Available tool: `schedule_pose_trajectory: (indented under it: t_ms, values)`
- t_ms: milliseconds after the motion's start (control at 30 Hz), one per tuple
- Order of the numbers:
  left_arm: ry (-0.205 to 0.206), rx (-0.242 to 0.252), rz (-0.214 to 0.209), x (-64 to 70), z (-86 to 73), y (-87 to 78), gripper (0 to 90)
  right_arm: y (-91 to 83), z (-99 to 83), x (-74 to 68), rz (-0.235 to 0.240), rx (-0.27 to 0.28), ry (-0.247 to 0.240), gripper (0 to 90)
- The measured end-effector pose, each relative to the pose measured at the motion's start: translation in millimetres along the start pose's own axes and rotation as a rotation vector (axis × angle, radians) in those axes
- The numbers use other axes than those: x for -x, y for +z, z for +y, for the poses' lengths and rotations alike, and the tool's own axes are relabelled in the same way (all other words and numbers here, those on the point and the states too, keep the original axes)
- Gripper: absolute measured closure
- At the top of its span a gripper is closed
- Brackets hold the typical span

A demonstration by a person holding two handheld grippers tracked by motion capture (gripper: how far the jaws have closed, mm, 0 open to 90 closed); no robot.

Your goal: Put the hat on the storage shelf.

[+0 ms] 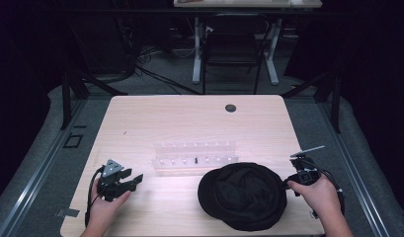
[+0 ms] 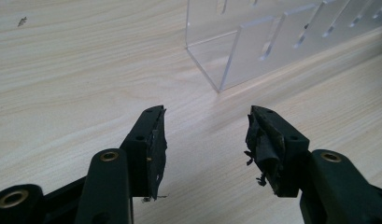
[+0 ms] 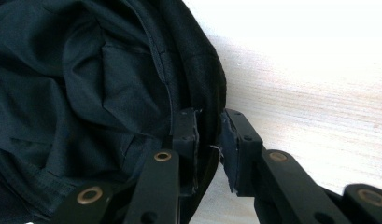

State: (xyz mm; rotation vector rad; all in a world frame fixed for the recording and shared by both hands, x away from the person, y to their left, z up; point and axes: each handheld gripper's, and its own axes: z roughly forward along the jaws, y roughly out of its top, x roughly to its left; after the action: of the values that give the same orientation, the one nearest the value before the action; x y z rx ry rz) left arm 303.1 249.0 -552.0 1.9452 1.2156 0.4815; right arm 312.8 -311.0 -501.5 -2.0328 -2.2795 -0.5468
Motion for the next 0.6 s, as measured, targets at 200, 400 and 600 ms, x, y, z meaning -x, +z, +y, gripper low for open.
schedule_pose_trajectory:
  t_ms: [200, 400, 600]
  values:
    - [0.0, 0.001, 0.001, 0.1, 0.0, 0.0, 46.8, 3.7, 3.7, 4.0, 0.025, -0.031, 0.008, 75.5]
    - [0.005, -0.003, 0.0, 0.2, 0.1, 0.3, 46.8, 9.8, 6.4, 6.8, 0.045, -0.063, 0.019, 75.8]
    - [0.004, -0.003, 0.0, 0.2, 0.2, 0.4, 46.8, 14.9, 10.1, 10.6, 0.057, -0.107, 0.02, 76.0]
